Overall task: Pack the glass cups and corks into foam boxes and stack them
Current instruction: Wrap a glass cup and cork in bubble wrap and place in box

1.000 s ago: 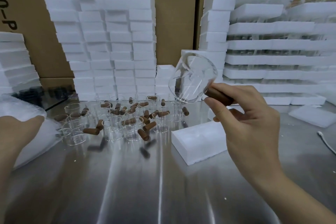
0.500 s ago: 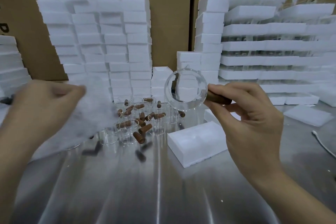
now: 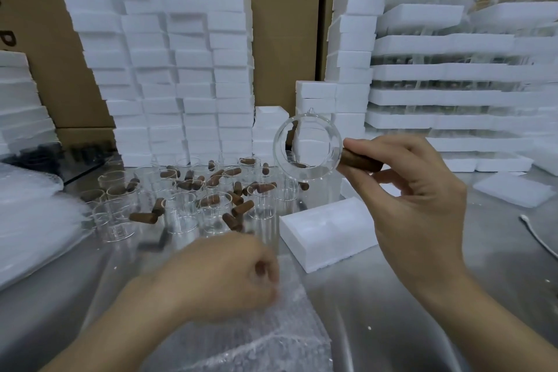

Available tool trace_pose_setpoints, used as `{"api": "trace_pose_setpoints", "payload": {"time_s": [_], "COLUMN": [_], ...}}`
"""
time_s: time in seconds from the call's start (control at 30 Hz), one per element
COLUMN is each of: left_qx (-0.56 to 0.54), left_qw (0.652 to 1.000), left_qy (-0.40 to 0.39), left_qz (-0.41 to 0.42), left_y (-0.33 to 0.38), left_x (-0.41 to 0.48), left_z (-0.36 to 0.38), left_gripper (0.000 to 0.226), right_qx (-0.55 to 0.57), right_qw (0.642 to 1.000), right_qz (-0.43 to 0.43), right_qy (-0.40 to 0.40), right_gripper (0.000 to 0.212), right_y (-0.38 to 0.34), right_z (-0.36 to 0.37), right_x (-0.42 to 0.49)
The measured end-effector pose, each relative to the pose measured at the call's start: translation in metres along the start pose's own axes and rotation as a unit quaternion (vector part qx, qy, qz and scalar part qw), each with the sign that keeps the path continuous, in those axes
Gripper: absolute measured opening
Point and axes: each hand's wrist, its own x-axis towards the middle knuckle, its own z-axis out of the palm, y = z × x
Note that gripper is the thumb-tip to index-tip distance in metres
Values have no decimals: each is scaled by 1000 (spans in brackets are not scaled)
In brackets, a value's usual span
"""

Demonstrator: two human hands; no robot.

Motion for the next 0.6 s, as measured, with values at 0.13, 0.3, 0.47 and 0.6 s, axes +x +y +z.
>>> {"api": "trace_pose_setpoints", "payload": {"time_s": [0.13,0.3,0.47,0.6], "left_qx": [-147,-171,-121,-126], "left_qw": [935,807,794,794], "left_qy": [324,537,546,545], "left_qz": [11,174,238,238], "left_y": [5,14,22,17], "left_x": [8,4,2,1], "left_z": [-7,-10,-4,-10], "left_gripper": [42,83,78,82], "right_qx": [-9,-29,-3,69], "right_qw": [1000,999,994,982], "right_qz": [-4,-10,24,86], "right_qy": [-10,-37,-109,-154], "right_gripper": [25,29,26,18], "right_y": [-2,-3,-2,-4], "right_z": [1,4,6,7], "right_x": [0,-4,-6,-3]}}
